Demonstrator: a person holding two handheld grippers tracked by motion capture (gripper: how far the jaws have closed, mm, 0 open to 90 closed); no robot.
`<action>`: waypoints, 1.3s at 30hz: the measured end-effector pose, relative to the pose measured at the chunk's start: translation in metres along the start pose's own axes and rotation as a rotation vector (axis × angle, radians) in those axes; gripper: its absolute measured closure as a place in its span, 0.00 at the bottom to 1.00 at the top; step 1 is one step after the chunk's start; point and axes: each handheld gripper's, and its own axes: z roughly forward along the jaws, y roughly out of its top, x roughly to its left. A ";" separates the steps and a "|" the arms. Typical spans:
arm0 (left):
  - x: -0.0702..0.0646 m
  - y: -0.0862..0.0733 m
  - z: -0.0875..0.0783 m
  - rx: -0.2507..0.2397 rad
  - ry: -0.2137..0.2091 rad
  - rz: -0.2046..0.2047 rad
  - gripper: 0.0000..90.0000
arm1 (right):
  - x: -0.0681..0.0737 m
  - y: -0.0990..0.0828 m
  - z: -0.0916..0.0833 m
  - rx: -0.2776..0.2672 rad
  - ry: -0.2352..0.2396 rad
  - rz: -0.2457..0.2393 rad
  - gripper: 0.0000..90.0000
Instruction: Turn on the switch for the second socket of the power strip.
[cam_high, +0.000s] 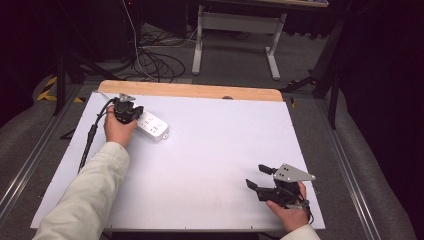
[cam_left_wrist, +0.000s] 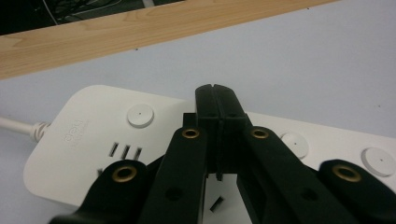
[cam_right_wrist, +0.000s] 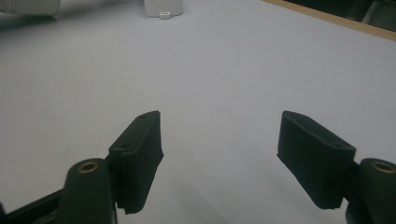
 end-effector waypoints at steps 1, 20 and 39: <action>0.000 0.000 0.000 0.000 0.000 -0.001 1.00 | 0.000 0.000 0.000 0.001 0.001 0.000 0.35; -0.002 0.001 0.000 0.025 0.015 -0.036 1.00 | 0.000 -0.001 -0.001 0.001 0.001 -0.001 0.35; -0.007 0.001 0.001 0.041 0.051 -0.004 1.00 | 0.000 -0.001 -0.001 0.002 0.002 0.001 0.35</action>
